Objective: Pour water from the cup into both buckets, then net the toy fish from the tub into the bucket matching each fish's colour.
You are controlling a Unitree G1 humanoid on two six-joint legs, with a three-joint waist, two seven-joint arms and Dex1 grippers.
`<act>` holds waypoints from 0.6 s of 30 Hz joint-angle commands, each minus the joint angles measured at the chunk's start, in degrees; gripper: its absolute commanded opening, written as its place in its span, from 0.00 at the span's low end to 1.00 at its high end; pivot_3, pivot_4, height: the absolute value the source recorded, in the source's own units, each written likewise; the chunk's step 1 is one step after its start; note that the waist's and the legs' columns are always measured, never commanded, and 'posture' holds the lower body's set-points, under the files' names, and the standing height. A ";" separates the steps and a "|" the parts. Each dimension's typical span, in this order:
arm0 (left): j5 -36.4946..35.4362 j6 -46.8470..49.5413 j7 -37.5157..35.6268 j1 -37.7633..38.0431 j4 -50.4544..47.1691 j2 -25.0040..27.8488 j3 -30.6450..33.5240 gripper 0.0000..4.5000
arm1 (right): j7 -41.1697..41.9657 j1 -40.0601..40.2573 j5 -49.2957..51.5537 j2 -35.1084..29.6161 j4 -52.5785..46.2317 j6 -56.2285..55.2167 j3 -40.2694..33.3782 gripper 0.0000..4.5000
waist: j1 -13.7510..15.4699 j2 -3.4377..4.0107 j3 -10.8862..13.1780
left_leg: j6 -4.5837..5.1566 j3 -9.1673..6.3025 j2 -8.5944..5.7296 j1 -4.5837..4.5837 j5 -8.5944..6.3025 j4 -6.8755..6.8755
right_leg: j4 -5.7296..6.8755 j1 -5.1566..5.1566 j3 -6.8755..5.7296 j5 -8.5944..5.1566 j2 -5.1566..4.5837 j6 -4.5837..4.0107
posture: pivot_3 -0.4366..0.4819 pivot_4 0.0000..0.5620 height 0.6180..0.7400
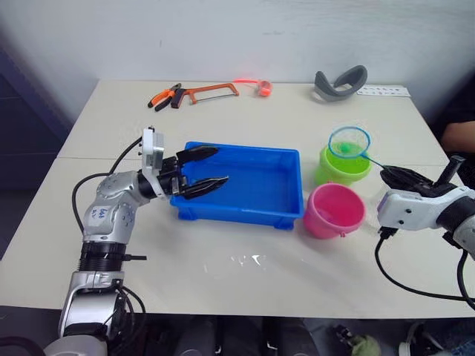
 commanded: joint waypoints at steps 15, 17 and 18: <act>-0.53 -0.56 5.21 0.38 -5.78 -9.91 -2.54 0.98 | -24.74 -10.12 -23.42 -20.21 27.55 -21.73 7.21 0.00 | -0.16 0.02 0.00 | -0.03 -0.01 0.04 0.01 0.02 0.00 | 0.00 0.01 0.14 0.00 0.01 0.00 | 0.48 0.27 1.00; -0.54 -1.07 5.57 0.41 -5.58 -10.79 -2.58 0.98 | -25.87 -12.09 -24.47 -21.34 29.00 -22.48 9.41 0.00 | -0.18 0.02 0.00 | -0.05 -0.01 0.04 0.00 0.03 -0.01 | -0.01 -0.01 0.14 0.00 0.01 -0.01 | 0.48 0.27 1.00; -0.49 -1.67 5.76 0.45 -5.26 -11.48 -2.57 0.98 | -27.09 -12.41 -25.98 -22.51 29.52 -23.35 10.42 0.00 | -0.18 0.02 0.00 | -0.05 -0.01 0.04 0.00 0.03 -0.02 | -0.01 -0.01 0.14 0.00 0.01 -0.01 | 0.48 0.27 1.00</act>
